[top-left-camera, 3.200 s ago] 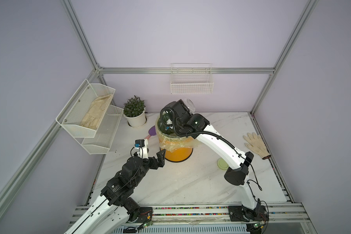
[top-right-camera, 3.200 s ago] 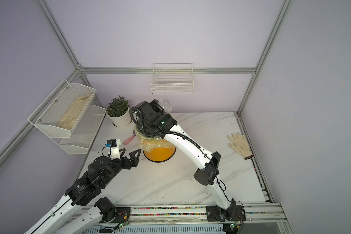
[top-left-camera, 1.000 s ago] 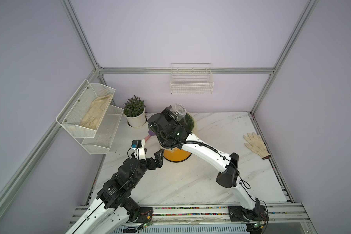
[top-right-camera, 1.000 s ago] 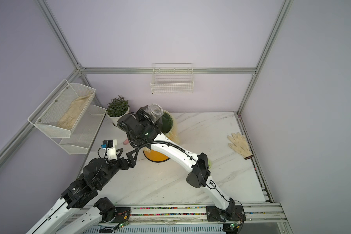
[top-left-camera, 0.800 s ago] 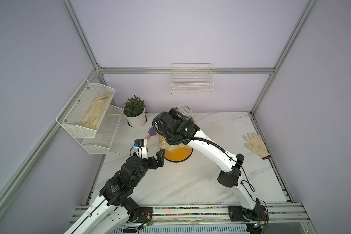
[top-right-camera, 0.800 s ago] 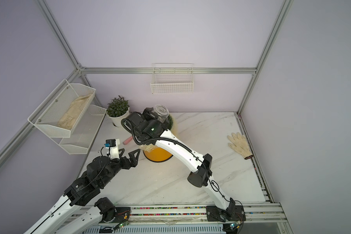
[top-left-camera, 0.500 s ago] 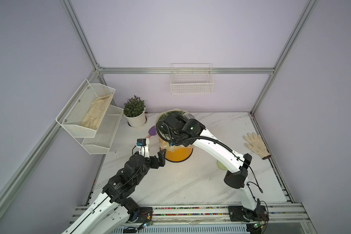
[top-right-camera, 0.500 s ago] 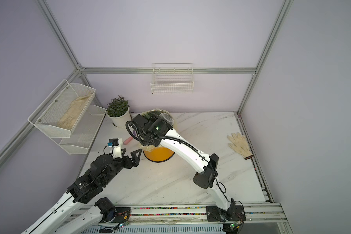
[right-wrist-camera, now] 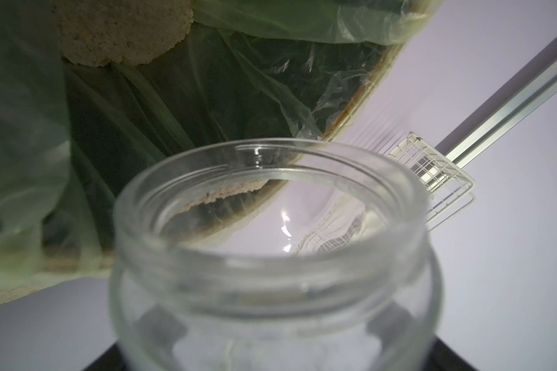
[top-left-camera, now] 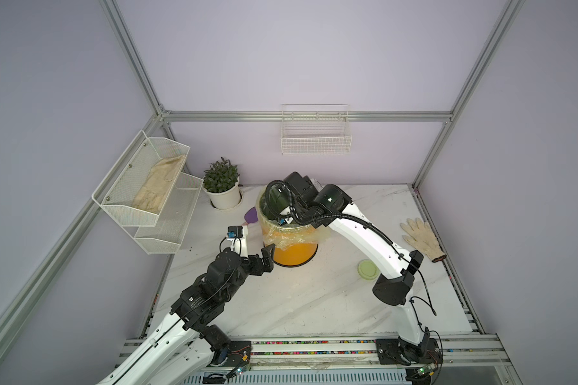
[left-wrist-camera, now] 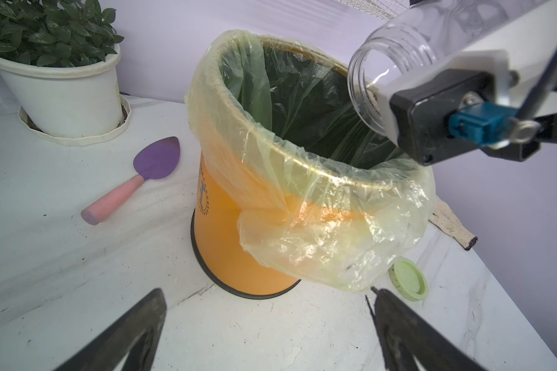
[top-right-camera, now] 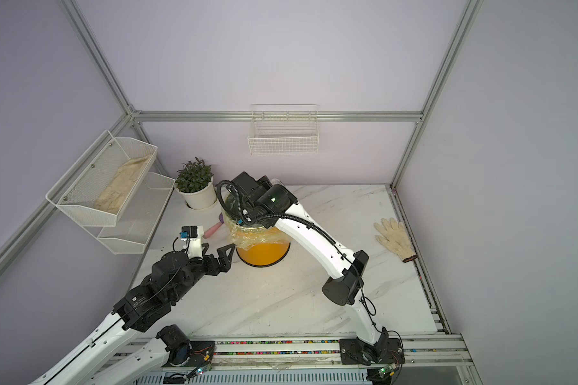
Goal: Empty expired oatmeal from jars
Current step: Pour the expired oatmeal into the trash bin.
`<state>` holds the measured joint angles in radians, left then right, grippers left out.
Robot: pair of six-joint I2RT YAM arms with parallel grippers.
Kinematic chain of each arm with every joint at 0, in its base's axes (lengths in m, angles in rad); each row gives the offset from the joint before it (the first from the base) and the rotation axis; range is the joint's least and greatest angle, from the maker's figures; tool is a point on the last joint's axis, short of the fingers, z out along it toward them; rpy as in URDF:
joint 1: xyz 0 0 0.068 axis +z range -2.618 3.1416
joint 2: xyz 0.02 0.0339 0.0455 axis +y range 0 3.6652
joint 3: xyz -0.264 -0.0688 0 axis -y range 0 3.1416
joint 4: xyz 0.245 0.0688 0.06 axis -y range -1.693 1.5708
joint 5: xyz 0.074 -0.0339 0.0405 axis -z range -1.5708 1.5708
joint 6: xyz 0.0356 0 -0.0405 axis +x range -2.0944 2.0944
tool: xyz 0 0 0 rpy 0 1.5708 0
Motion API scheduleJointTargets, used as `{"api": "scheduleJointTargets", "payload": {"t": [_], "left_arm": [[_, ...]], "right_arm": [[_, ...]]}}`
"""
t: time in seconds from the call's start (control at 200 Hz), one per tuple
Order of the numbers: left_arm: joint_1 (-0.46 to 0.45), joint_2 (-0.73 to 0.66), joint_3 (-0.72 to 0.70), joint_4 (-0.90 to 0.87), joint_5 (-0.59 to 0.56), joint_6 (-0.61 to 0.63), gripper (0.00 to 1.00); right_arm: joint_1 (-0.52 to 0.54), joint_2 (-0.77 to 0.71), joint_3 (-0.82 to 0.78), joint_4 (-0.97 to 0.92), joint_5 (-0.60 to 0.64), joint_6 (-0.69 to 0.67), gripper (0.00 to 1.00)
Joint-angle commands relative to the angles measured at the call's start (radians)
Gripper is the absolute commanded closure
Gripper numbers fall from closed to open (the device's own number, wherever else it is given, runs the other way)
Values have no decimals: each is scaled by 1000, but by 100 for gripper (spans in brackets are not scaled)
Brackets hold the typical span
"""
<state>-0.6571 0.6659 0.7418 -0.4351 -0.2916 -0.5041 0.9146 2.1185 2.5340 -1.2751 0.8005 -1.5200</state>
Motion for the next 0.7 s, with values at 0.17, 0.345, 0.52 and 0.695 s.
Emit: {"api": "scheduleJointTargets", "payload": {"t": [0.17, 0.345, 0.52, 0.695], "left_arm": [[-7, 27, 103, 26, -10, 31, 0], [-7, 40, 125, 25, -10, 32, 0], [-7, 49, 140, 24, -13, 33, 0], [-7, 68, 159, 27, -5, 29, 0]], "right_arm": [[-18, -101, 38, 100, -138, 179, 97], [-54, -178, -8, 94, -263, 344, 97], [-92, -269, -104, 70, -407, 531, 97], [-138, -398, -260, 80, -634, 675, 97]]}}
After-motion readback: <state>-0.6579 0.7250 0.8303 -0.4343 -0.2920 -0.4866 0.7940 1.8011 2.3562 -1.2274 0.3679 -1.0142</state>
